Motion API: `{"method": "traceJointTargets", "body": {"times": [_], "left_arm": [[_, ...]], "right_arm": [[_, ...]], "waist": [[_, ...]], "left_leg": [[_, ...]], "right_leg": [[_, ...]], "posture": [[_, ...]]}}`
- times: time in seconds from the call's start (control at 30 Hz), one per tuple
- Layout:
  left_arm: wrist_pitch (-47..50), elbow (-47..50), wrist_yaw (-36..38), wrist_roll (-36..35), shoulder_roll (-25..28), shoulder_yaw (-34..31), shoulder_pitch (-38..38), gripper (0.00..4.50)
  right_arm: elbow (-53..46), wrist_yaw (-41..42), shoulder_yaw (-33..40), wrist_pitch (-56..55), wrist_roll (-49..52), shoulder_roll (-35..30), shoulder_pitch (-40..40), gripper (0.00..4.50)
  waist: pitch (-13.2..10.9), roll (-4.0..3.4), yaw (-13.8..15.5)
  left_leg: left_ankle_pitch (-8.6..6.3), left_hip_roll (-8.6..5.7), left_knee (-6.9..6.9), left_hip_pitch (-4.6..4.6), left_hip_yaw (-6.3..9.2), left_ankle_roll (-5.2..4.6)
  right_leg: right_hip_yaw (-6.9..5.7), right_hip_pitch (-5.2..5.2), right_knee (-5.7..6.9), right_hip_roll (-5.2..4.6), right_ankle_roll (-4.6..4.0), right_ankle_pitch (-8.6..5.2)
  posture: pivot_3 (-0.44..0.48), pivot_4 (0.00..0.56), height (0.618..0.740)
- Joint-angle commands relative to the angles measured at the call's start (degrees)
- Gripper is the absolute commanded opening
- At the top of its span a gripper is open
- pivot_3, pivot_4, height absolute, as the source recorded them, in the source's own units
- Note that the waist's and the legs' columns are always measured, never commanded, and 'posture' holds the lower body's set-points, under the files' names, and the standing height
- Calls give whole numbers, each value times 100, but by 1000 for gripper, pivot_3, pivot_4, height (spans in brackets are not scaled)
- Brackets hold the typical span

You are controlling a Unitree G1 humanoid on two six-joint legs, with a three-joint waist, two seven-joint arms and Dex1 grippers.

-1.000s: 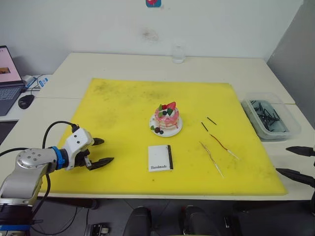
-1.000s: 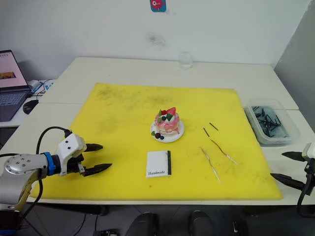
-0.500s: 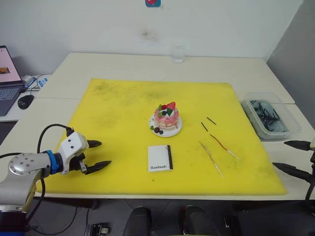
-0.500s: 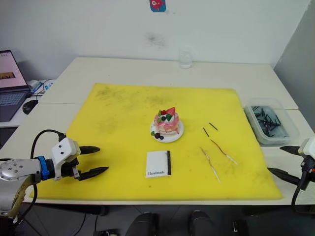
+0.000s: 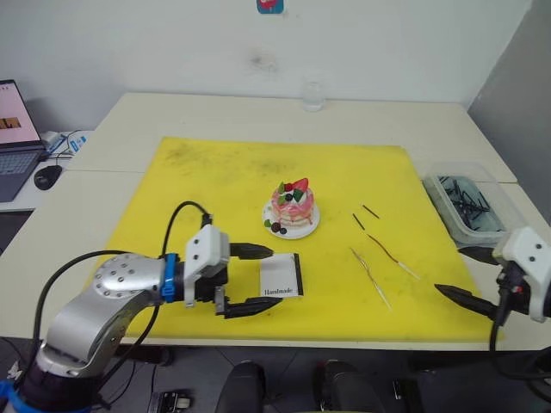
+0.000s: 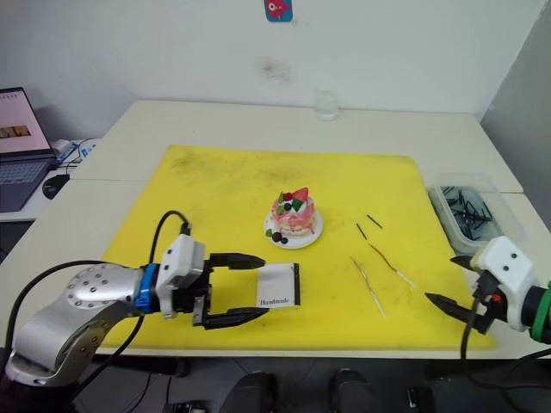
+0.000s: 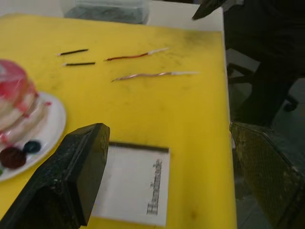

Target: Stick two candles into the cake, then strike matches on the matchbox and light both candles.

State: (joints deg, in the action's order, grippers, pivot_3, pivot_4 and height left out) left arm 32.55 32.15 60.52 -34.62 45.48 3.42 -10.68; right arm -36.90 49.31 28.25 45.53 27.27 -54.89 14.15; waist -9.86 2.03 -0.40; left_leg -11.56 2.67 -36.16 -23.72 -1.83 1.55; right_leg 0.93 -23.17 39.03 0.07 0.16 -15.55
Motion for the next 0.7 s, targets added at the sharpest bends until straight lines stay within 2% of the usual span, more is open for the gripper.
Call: {"method": "traceJointTargets", "body": {"times": [0.03,0.23,0.7], "left_arm": [[210,256,-96,-209,-179,239,-248,4493],[384,387,-297,-217,-440,523,-499,4493],[229,338,-369,-17,-515,650,-399,4493]], "right_arm": [[-281,-352,-316,293,35,-2,-251,4500],[115,-870,-1081,215,-379,138,-631,4500],[758,-1139,-1623,-54,-788,420,-820,4500]], "waist": [[0,1,-4],[-2,3,12],[-2,3,10]], "left_leg": [[0,-1,0,-1,0,0],[0,-5,-3,-7,3,0],[0,-3,-3,-6,5,-1]], "right_leg": [[0,0,0,2,0,0],[-2,0,-5,9,0,0],[-2,-1,-4,17,0,0]], "posture": [[0,150,740],[0,150,740],[0,150,740]]}}
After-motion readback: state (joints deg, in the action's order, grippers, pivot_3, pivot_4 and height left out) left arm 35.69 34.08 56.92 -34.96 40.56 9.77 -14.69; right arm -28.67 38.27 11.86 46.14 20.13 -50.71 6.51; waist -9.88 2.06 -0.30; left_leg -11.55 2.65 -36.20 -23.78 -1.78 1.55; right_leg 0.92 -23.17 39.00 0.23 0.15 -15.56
